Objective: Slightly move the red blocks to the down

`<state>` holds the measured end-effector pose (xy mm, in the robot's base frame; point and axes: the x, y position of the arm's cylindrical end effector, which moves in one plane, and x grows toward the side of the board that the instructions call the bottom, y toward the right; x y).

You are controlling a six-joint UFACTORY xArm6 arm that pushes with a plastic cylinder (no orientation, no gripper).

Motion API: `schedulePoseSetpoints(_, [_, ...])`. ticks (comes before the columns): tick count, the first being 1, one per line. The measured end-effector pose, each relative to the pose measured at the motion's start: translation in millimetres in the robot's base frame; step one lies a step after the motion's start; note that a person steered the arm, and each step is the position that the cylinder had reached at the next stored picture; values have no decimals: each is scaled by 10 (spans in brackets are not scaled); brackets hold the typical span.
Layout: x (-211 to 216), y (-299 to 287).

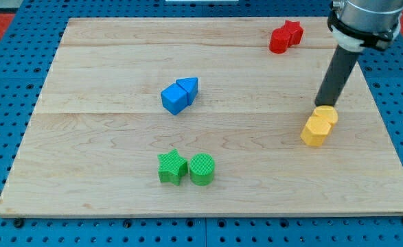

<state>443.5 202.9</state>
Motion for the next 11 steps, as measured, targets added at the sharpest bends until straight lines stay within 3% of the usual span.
schedulePoseSetpoints(2, [430,-238])
schedulePoseSetpoints(3, [-58,103])
schedulePoseSetpoints(4, [-833,734])
schedulePoseSetpoints(6, [-2244,897])
schedulePoseSetpoints(8, [-2519,673])
schedulePoseSetpoints(9, [-2514,216])
schedulePoseSetpoints(10, [-2354,-366])
schedulePoseSetpoints(11, [-1596,-929])
